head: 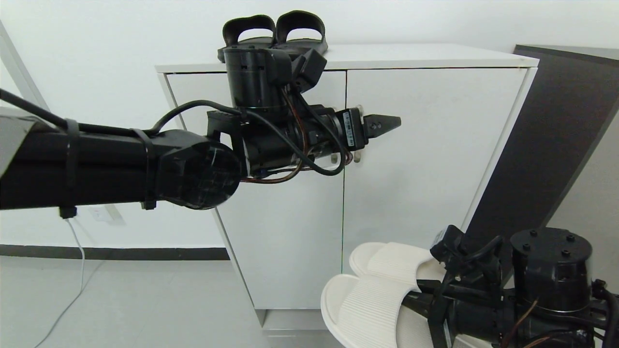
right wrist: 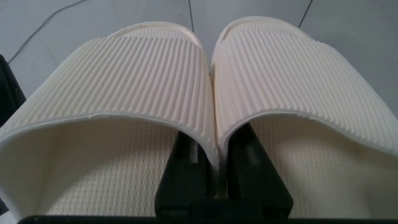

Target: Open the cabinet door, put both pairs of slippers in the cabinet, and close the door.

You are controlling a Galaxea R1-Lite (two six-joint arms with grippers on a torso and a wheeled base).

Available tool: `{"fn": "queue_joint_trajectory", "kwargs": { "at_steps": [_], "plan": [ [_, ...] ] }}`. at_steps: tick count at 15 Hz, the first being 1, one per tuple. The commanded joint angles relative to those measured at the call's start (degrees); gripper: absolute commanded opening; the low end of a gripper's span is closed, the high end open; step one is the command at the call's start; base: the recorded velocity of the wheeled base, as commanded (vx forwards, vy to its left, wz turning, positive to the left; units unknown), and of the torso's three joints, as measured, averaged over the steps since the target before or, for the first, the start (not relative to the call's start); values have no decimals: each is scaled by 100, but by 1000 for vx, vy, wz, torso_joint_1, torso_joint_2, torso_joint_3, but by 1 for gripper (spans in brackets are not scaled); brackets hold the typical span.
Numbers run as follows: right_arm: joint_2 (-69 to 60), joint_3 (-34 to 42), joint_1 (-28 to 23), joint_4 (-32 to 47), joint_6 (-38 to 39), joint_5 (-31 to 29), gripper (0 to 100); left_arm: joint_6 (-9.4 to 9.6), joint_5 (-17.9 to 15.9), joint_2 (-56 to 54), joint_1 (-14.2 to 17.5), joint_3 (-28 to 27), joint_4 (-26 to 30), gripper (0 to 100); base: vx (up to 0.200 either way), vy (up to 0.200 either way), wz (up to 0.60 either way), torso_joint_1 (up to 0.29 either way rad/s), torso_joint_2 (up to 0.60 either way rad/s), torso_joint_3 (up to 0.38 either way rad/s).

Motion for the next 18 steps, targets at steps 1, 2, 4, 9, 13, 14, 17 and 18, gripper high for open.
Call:
{"fn": "queue_joint_trajectory", "kwargs": {
  "at_steps": [1, 2, 4, 9, 13, 14, 17, 18],
  "plan": [
    [-22, 11, 2, -2, -2, 2, 0, 1, 3, 223, 20, -331, 74, 100, 0, 0, 0, 0, 0, 0],
    [-22, 11, 2, -2, -2, -7, 0, -17, 3, 267, 20, -393, 91, 100, 0, 0, 0, 0, 0, 0],
    [-40, 38, 2, -2, -2, -7, 0, -26, -102, 311, 11, -489, 276, 100, 0, 0, 0, 0, 0, 0],
    [-48, 117, 37, 7, -2, 10, 0, -43, -111, 196, -15, -384, 276, 0, 0, 0, 0, 0, 0, 0],
    [-127, 257, 64, -2, -2, 90, 0, -34, -111, -164, -138, 117, 214, 0, 0, 0, 0, 0, 0, 0],
    [-180, 310, 99, 7, -2, 186, 0, -34, -111, -313, -235, 293, 206, 0, 0, 0, 0, 0, 0, 0],
    [-488, 565, 169, 7, -63, 863, 0, -43, -111, -726, -463, 732, 206, 0, 0, 0, 0, 0, 0, 0],
    [-558, 644, 187, 16, -169, 968, 0, -113, -102, -902, -577, 908, 171, 0, 0, 0, 0, 0, 0, 0]
  ]
}}
